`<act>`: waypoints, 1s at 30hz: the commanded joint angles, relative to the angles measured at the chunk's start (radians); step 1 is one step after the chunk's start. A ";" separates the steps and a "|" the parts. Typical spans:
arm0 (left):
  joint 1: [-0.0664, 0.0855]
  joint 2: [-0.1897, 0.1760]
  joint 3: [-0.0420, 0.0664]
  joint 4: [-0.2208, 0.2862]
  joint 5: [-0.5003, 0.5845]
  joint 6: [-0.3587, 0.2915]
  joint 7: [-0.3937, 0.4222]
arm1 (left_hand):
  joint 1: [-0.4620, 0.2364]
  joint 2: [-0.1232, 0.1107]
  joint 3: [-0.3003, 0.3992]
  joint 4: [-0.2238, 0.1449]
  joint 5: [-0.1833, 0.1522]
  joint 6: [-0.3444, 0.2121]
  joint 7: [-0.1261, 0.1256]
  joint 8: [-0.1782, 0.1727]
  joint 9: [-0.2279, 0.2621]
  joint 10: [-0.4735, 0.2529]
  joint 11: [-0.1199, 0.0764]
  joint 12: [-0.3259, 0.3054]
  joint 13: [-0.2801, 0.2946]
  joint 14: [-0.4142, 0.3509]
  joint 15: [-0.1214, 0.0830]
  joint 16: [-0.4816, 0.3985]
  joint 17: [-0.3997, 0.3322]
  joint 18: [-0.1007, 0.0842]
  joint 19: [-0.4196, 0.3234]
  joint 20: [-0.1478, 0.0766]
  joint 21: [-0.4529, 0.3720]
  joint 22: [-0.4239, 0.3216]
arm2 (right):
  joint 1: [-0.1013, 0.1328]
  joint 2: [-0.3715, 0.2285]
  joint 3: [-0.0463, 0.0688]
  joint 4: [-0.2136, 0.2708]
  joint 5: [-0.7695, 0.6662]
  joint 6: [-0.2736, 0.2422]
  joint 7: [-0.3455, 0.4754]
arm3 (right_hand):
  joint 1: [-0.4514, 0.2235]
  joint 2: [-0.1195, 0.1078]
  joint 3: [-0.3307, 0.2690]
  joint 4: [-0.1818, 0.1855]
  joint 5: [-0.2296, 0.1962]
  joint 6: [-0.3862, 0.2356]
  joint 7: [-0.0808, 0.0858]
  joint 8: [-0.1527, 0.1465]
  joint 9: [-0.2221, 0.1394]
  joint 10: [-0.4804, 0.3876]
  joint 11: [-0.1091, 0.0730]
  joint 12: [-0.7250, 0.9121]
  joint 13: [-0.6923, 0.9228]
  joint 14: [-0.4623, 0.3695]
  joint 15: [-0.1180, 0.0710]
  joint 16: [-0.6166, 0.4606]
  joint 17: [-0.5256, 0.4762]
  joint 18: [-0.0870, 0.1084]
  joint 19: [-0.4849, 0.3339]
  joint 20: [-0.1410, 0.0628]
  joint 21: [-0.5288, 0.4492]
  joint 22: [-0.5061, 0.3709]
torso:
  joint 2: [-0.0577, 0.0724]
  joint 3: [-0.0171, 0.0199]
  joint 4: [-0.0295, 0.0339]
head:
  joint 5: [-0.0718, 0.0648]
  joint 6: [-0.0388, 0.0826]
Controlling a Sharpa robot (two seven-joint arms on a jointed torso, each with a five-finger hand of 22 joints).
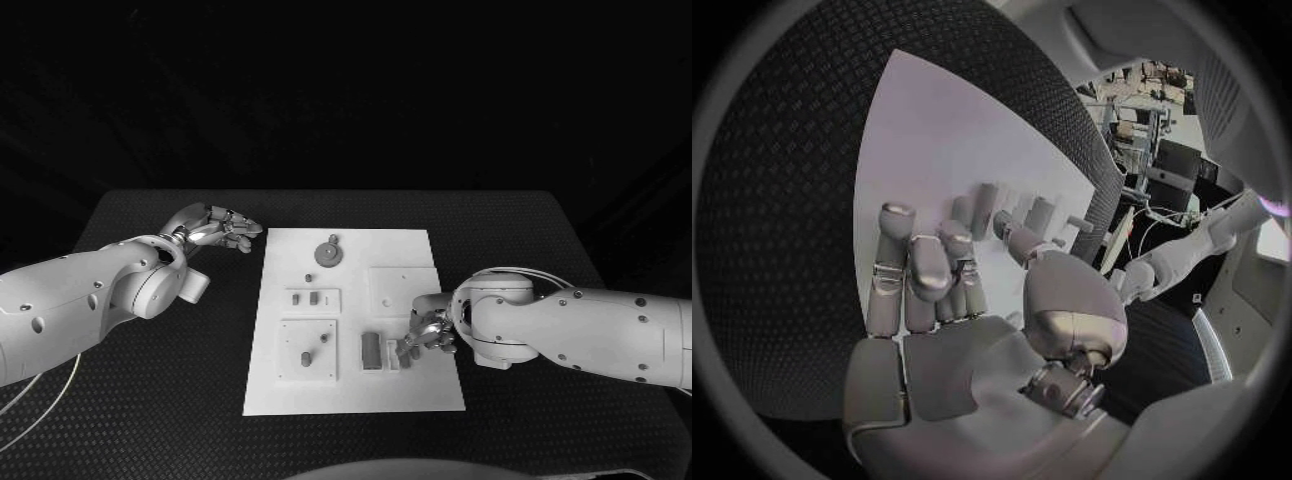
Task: Assemble the parts on the task board
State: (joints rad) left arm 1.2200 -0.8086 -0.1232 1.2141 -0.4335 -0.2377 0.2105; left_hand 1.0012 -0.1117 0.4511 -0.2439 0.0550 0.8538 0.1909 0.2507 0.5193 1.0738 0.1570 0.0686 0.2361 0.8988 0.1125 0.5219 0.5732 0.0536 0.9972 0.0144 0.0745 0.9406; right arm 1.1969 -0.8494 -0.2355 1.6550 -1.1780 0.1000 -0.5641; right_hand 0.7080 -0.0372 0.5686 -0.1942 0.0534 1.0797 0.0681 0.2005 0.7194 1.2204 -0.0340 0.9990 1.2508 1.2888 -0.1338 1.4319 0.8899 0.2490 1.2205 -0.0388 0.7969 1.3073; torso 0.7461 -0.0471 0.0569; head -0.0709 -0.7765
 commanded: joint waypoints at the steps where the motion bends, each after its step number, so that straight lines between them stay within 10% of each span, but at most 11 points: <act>1: 0.001 0.000 0.001 0.003 0.004 0.005 0.007 | -0.007 -0.005 -0.002 0.001 -0.005 -0.004 -0.005 0.006 -0.002 0.000 -0.001 0.001 -0.002 0.004 0.000 -0.006 0.002 0.019 -0.004 -0.001 -0.003 -0.002 | -0.005 -0.011 -0.005 -0.006 -0.116 0.062 -0.046 | -0.010 0.001 0.001 0.002 -0.003 -0.006 0.010 -0.004 -0.001 0.002 0.001 -0.004 0.000 -0.001 -0.005 -0.002 0.000 0.013 0.002 -0.003 -0.005 0.016 | 0.000 -0.0003 0.0001 | 0.000 -0.001; 22: 0.001 -0.001 0.000 0.004 0.004 0.004 0.006 | -0.007 -0.005 -0.002 0.001 -0.005 -0.004 -0.005 0.007 -0.002 0.001 -0.001 0.001 -0.002 0.004 0.000 -0.007 0.003 0.019 -0.004 -0.001 -0.003 -0.002 | -0.005 -0.019 -0.006 -0.004 -0.222 0.120 -0.062 | -0.008 0.005 0.013 -0.034 -0.003 -0.008 0.010 -0.003 0.000 0.001 0.001 -0.003 0.001 -0.001 -0.005 -0.002 0.001 0.013 0.002 -0.005 -0.005 0.018 | 0.000 0.0011 -0.0005 | -0.004 -0.001; 30: 0.001 -0.001 0.000 0.005 0.004 0.004 0.006 | -0.007 -0.005 -0.002 0.001 -0.005 -0.004 -0.005 0.007 -0.002 0.001 -0.001 0.001 -0.002 0.004 0.000 -0.007 0.004 0.019 -0.004 -0.001 -0.003 -0.002 | -0.005 0.002 -0.006 0.003 -0.357 0.158 -0.058 | -0.036 -0.053 0.019 -0.022 -0.003 -0.017 0.013 -0.007 -0.002 -0.005 0.004 -0.007 0.000 -0.003 -0.003 -0.006 -0.001 0.013 0.000 -0.004 -0.009 0.017 | 0.001 0.0004 -0.0006 | -0.005 -0.003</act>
State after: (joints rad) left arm 1.2200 -0.8105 -0.1233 1.2160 -0.4335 -0.2378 0.2098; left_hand 1.0012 -0.1118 0.4511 -0.2439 0.0550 0.8538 0.1909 0.2507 0.5186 1.0738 0.1571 0.0686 0.2353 0.8987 0.1125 0.5181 0.5757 0.0529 0.9972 0.0144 0.0745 0.9406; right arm 1.2004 -0.8480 -0.2333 1.6710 -1.4045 0.1965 -0.5780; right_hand 0.6697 -0.0833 0.5872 -0.2202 0.0535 1.0826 0.0653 0.2031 0.7298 1.2204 -0.0341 0.9958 1.2509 1.2885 -0.1355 1.4319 0.8900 0.2539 1.2221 -0.0372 0.7918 1.3073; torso 0.7464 -0.0461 0.0561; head -0.0758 -0.7781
